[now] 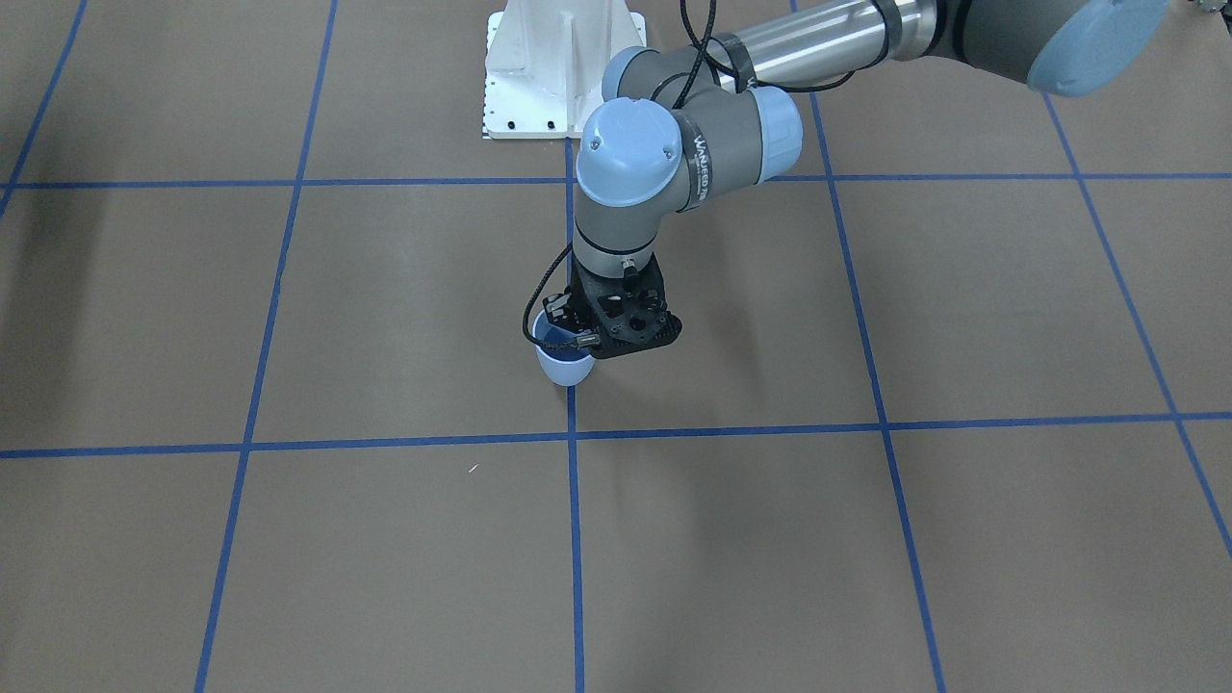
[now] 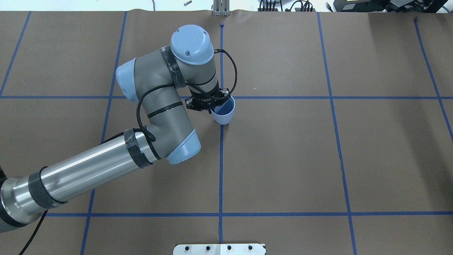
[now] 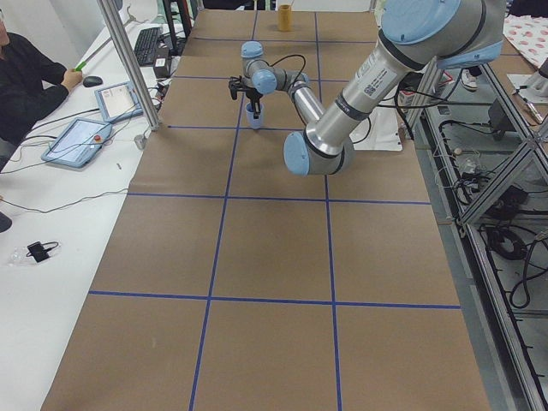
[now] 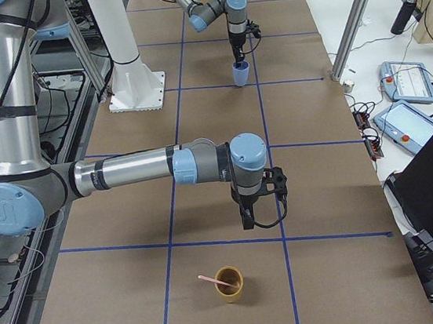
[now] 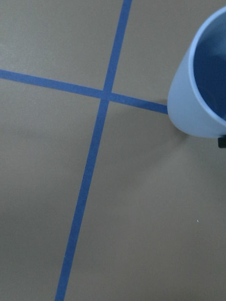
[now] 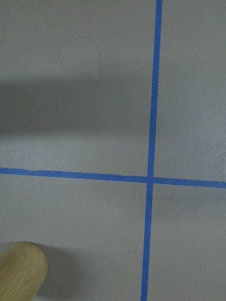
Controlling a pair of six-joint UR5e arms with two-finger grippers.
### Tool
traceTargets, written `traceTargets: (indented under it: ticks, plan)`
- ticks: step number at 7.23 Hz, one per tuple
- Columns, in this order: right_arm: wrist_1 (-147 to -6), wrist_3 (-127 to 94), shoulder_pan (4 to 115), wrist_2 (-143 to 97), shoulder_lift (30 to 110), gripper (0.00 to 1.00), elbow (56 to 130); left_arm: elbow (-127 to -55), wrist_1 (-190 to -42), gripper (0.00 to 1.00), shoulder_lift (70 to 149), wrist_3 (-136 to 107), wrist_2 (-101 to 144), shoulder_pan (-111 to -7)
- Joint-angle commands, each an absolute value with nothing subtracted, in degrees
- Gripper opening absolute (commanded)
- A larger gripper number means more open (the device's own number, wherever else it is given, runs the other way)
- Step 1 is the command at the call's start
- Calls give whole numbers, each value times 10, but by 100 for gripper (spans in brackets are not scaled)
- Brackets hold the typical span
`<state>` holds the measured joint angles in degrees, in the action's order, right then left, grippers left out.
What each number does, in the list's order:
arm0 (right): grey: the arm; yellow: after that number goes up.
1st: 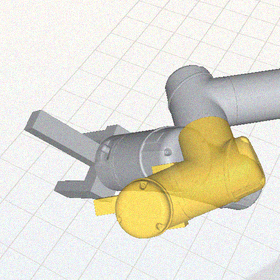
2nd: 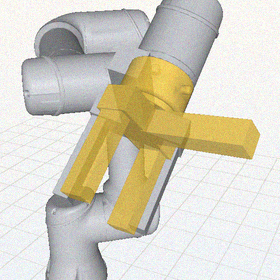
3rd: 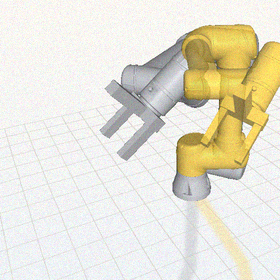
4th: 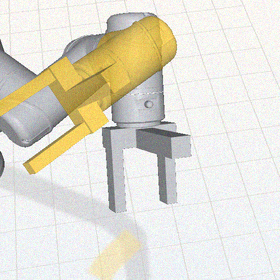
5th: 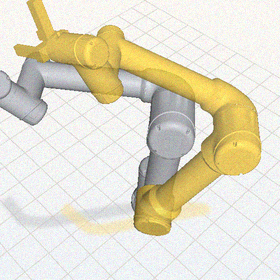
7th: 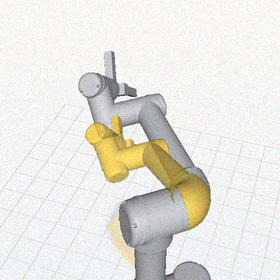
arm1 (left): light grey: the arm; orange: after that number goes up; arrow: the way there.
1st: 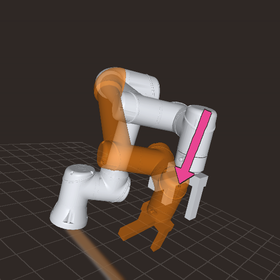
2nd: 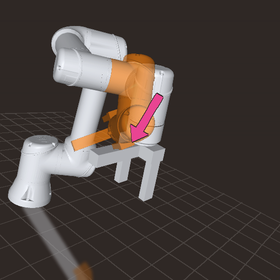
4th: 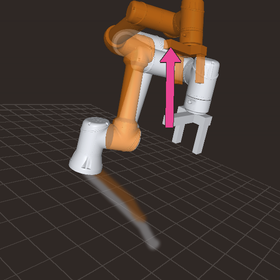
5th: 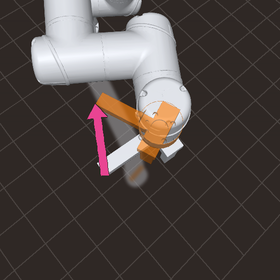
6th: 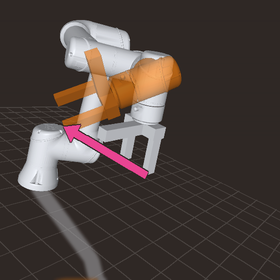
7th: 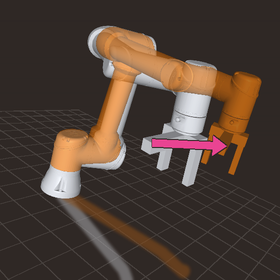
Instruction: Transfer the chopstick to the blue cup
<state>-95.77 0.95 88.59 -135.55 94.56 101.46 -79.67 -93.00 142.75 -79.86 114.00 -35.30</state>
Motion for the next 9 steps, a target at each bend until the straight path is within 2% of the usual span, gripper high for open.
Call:
traceTargets:
  ticks: [1, 3, 6, 9]
  plan:
    - [-961, 9, 886, -1366, 944, 100, 1014, -801, -934, 95, 1426, -801, 1130, -351]
    - [-962, 0, 886, -1374, 942, 100, 1012, -809, -930, 99, 1423, -799, 1129, -357]
    - [-961, 51, 898, -1372, 934, 100, 996, -903, -855, 99, 1391, -733, 1166, -430]
    - [-964, 192, 980, -1291, 924, 100, 933, -925, -839, 99, 1361, -694, 1171, -456]
